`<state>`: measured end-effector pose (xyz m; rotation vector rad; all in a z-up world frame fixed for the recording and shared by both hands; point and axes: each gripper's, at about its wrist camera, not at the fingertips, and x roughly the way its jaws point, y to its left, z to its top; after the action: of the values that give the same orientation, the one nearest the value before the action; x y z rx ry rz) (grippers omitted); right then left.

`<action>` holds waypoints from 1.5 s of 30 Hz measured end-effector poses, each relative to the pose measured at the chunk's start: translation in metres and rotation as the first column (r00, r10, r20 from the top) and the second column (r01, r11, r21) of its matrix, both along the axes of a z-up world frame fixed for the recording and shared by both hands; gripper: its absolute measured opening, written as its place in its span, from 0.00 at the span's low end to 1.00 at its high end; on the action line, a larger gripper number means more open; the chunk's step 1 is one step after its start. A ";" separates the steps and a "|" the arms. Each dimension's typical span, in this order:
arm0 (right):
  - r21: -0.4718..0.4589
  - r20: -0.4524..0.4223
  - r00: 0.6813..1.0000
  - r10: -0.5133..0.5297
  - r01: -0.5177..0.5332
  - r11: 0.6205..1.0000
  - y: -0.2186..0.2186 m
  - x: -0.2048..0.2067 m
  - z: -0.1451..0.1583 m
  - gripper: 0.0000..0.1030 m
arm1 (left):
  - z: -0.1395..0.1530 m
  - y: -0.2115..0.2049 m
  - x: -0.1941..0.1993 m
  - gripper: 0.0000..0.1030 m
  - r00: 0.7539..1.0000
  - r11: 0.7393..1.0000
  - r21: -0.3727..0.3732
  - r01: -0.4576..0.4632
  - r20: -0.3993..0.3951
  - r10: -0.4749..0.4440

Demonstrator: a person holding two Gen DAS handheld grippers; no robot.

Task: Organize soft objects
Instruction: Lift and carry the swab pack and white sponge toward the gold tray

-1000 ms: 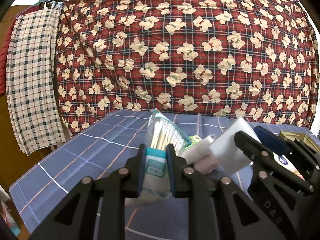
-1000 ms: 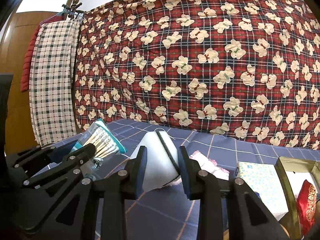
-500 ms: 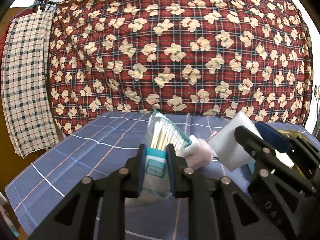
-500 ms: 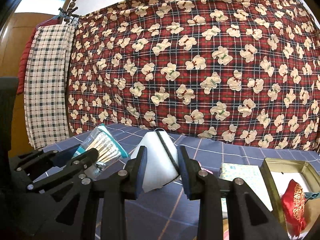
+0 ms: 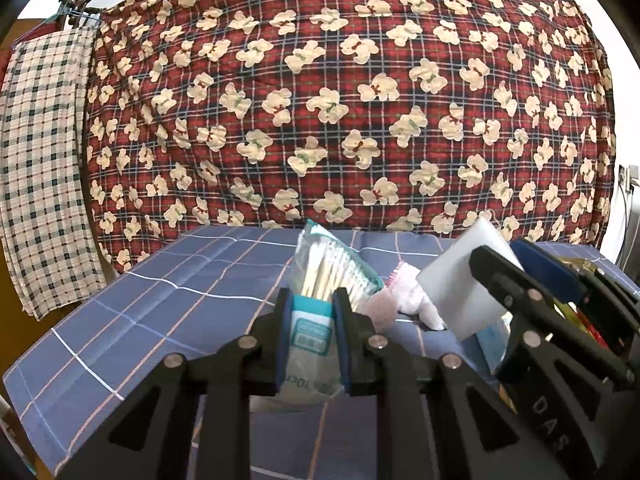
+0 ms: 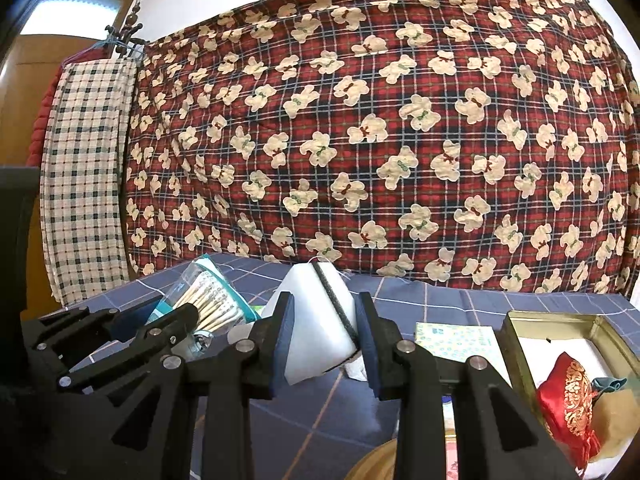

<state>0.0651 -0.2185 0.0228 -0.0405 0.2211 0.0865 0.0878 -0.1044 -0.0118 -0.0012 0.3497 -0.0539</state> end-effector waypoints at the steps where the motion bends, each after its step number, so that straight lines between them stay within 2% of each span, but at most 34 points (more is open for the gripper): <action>1: 0.000 0.001 1.000 -0.002 0.002 1.000 -0.001 -0.001 0.000 0.33 | 0.000 -0.001 0.000 0.17 1.000 1.000 -0.001 0.001 0.000 -0.001; 32: -0.007 0.084 0.993 -0.077 0.078 0.997 -0.035 -0.022 0.006 0.33 | 0.002 -0.036 -0.007 0.17 0.997 0.997 -0.029 0.070 0.017 -0.069; 45: 0.066 0.074 0.992 -0.099 0.094 0.993 -0.063 -0.029 0.007 0.33 | 0.003 -0.060 -0.008 0.17 0.994 0.994 -0.016 0.111 0.023 -0.110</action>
<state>0.0362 -0.2813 0.0293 0.0287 0.1425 -0.0043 0.0799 -0.1641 -0.0083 0.0020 0.3274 -0.1664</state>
